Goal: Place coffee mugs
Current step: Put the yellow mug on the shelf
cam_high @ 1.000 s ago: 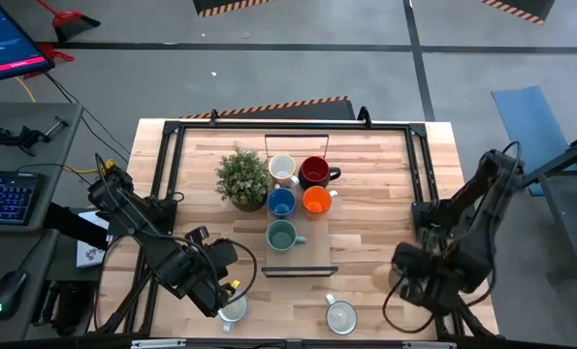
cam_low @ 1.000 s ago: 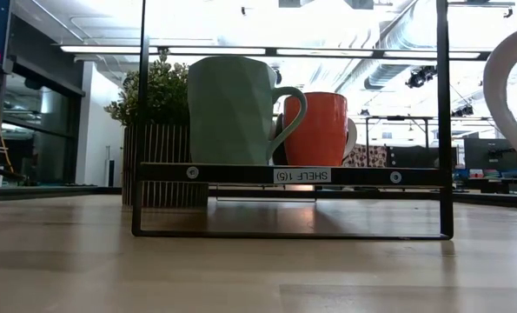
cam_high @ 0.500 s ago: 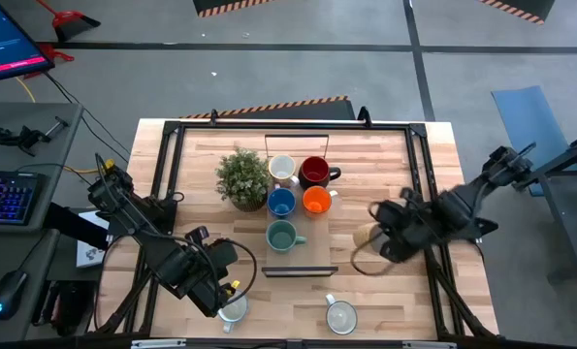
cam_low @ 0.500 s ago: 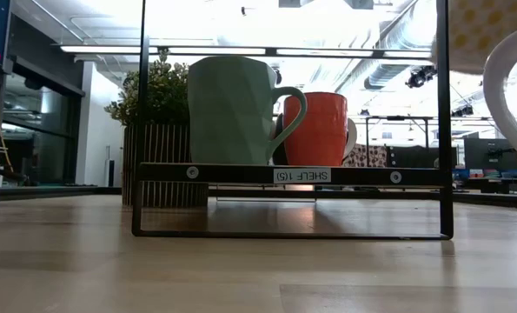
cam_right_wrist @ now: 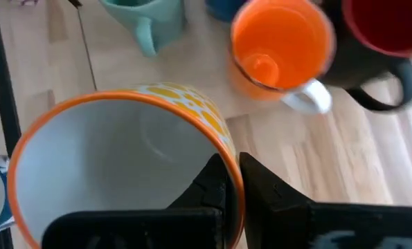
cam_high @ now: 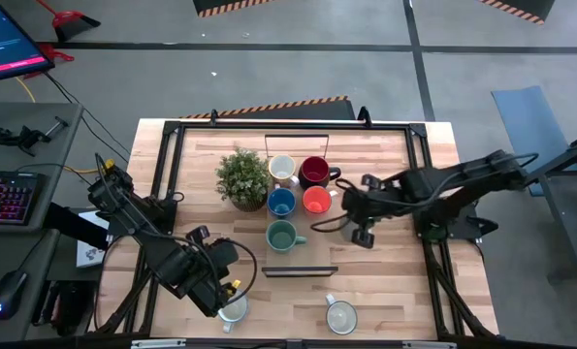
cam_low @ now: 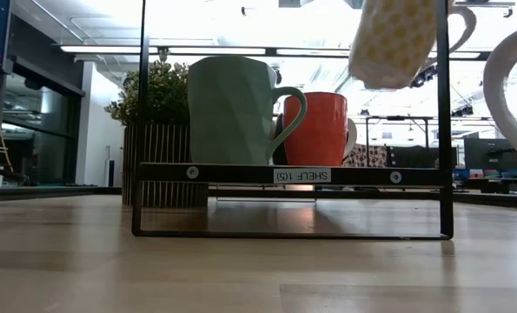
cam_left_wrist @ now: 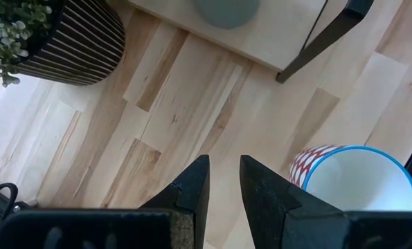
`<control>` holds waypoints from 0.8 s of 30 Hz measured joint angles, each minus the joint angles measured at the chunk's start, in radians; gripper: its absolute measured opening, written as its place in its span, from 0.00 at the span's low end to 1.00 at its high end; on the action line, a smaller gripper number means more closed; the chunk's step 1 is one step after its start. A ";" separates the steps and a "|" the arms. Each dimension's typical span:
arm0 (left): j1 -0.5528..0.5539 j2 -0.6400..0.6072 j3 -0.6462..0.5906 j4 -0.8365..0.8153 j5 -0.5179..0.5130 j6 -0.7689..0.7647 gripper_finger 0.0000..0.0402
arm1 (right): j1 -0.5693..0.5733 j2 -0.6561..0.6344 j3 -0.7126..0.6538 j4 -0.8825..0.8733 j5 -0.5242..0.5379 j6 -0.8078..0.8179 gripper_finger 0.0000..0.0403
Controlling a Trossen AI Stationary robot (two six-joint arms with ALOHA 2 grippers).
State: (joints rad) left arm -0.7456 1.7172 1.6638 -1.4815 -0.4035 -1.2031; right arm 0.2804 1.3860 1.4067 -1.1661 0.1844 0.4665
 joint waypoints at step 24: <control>0.026 0.000 0.000 0.017 -0.005 0.010 0.18 | -0.119 0.267 -0.001 0.220 -0.140 -0.237 0.00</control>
State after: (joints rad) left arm -0.7193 1.7172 1.6638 -1.4643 -0.4088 -1.1931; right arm 0.1609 1.6529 1.4055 -0.9459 0.0441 0.2293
